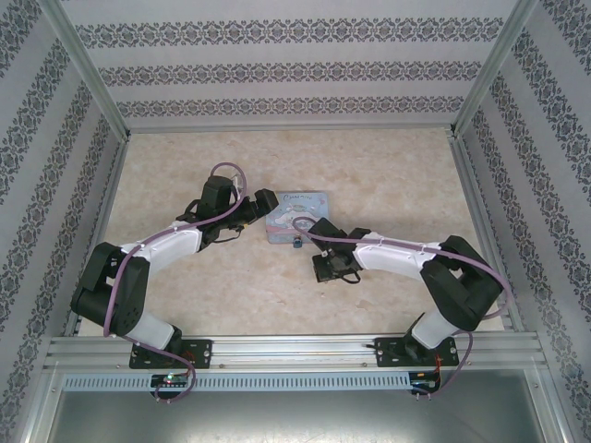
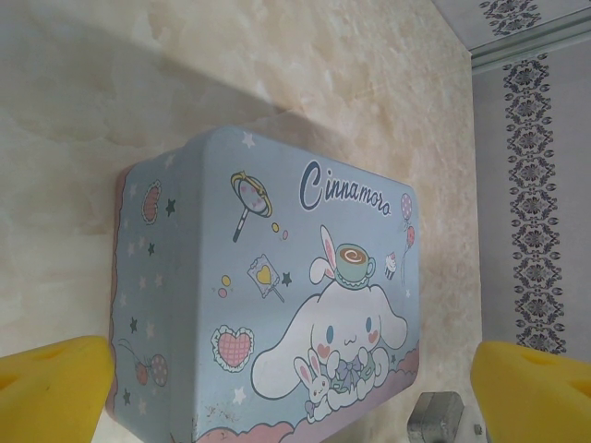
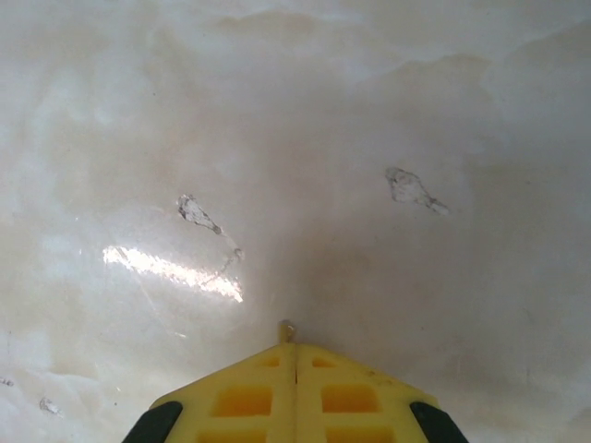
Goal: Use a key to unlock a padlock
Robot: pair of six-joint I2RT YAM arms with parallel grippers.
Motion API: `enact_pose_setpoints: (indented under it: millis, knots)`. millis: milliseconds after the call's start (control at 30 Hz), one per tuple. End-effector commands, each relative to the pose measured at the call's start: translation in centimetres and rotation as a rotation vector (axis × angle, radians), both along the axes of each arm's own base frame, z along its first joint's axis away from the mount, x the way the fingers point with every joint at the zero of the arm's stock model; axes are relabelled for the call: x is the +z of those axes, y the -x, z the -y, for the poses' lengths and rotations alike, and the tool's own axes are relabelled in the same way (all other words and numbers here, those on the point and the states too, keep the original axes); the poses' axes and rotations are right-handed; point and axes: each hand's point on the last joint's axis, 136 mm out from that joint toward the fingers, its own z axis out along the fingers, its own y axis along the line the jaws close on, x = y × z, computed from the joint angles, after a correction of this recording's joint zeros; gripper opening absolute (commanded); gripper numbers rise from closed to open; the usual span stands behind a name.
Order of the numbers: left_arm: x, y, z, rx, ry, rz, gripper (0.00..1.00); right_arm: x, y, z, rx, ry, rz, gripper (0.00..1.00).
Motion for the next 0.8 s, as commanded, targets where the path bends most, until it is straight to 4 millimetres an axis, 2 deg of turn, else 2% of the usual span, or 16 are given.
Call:
enact_pose_setpoints:
  millis: [0, 267, 333, 400, 433, 600, 767]
  knots:
    - [2.1, -0.1, 0.2, -0.012, 0.019, 0.054, 0.99, 0.4, 0.6, 0.5, -0.020, -0.027, -0.016, 0.00]
    - [2.1, 0.0, 0.3, -0.014, 0.020, 0.055, 1.00, 0.7, 0.7, 0.8, -0.041, -0.062, -0.013, 0.00]
    - [2.1, 0.0, 0.3, -0.015, 0.019, 0.055, 0.99, 0.8, 0.6, 0.9, -0.041, -0.066, -0.002, 0.24]
    - [2.1, 0.0, 0.3, -0.015, 0.019, 0.055, 0.99, 1.0, 0.6, 0.8, -0.028, -0.075, 0.008, 0.39]
    - [2.0, 0.0, 0.3, -0.014, 0.018, 0.054, 0.99, 1.1, 0.6, 0.8, -0.021, -0.077, 0.012, 0.43]
    - [1.8, -0.1, 0.3, -0.013, 0.018, 0.050, 0.99, 1.2, 0.3, 0.4, 0.009, -0.077, 0.018, 0.46]
    - [1.6, -0.1, 0.4, -0.014, 0.021, 0.048, 0.99, 0.5, -0.2, -0.1, 0.014, -0.070, 0.002, 0.46]
